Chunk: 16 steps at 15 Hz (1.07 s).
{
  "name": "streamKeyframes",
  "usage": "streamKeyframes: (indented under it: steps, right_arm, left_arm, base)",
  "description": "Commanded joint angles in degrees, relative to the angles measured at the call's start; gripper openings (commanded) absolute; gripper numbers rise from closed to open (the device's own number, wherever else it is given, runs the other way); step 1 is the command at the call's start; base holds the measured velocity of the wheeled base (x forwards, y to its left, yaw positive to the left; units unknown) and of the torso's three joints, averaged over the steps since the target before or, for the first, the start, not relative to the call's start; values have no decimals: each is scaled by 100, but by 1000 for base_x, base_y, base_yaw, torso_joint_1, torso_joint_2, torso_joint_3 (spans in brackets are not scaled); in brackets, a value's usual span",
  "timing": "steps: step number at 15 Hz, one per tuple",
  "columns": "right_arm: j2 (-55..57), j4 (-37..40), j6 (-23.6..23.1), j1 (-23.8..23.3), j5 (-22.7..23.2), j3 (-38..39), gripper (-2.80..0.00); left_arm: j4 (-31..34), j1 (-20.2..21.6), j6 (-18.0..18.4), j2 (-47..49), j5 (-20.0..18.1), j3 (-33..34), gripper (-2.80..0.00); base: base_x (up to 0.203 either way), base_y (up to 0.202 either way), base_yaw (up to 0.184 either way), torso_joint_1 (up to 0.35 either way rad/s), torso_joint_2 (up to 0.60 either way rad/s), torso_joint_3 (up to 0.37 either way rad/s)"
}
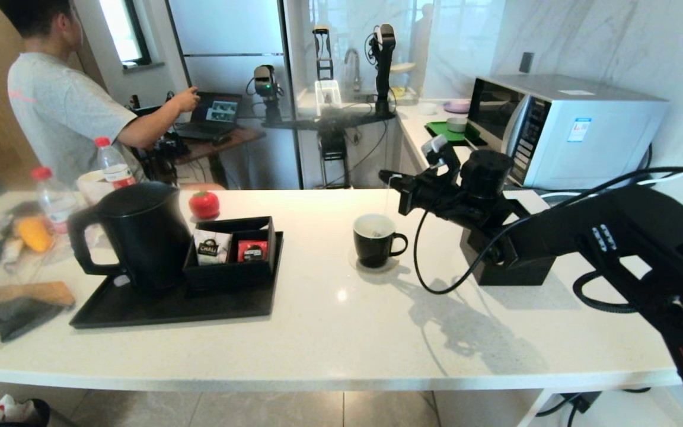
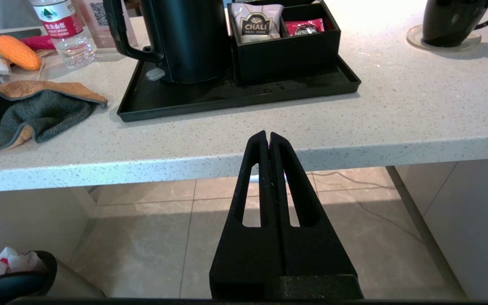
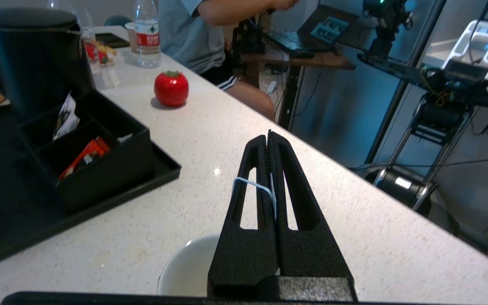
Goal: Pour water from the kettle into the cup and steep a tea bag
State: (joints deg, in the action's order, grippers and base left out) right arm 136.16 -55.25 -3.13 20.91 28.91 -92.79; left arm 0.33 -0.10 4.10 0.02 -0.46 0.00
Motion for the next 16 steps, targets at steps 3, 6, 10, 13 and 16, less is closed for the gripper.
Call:
streamKeyframes:
  steps: [3, 6, 10, 13, 16]
  right_arm:
    - [-63, 481, -8, -60, 18, -831, -280]
    - [-63, 533, -12, -69, 18, -917, -280]
    - [-47, 542, -6, -69, 18, -925, -280]
    - [-37, 541, -12, -68, 27, -917, -280]
    - [-11, 503, -19, -47, 27, -815, -280]
  left_arm:
    - [2, 1, 3, -2, -5, 0, -280]
    - [2, 1, 3, -2, 2, 0, -280]
    - [2, 1, 3, -2, 0, 0, -280]
    - [2, 1, 3, -2, -6, 0, -280]
    - [2, 1, 3, -2, 2, 0, -280]
  base:
    - [0, 0, 0, 0, 0, 0]
    - [0, 0, 0, 0, 0, 0]
    - [0, 0, 0, 0, 0, 0]
    - [0, 0, 0, 0, 0, 0]
    - [0, 0, 0, 0, 0, 0]
